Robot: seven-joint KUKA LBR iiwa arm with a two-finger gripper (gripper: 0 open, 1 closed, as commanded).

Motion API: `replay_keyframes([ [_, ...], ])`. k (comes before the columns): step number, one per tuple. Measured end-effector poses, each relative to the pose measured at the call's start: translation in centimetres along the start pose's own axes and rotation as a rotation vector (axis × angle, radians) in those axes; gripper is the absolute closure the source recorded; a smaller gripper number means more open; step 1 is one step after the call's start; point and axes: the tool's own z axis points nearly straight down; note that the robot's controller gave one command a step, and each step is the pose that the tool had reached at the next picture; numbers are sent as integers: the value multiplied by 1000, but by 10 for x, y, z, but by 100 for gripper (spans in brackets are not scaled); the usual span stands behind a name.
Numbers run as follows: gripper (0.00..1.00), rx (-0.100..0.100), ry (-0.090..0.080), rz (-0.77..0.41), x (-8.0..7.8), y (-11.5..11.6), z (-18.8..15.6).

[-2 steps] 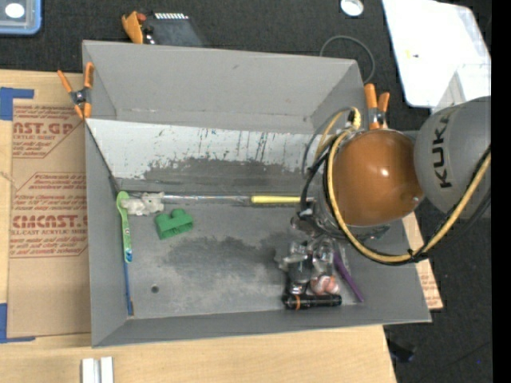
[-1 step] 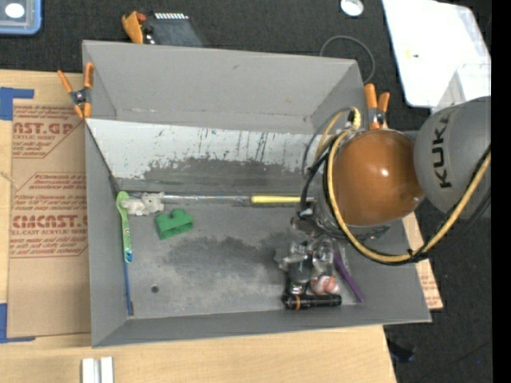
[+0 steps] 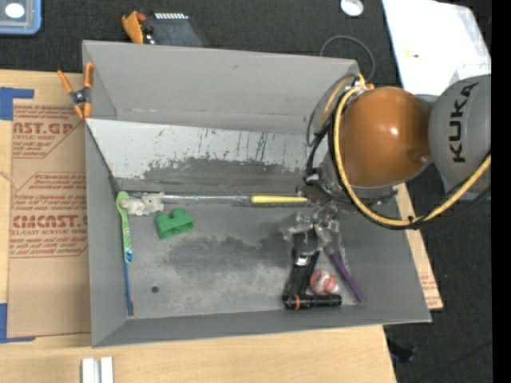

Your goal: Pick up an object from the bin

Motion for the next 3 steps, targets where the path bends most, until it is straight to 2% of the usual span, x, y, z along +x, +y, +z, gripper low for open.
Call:
replay_keyframes([
  [1,100,-2,0,23,5,12,-11],
  [2,100,3,-4,-16,58,-2,-74],
  [3,100,-8,-3,-67,58,-22,-89],
])
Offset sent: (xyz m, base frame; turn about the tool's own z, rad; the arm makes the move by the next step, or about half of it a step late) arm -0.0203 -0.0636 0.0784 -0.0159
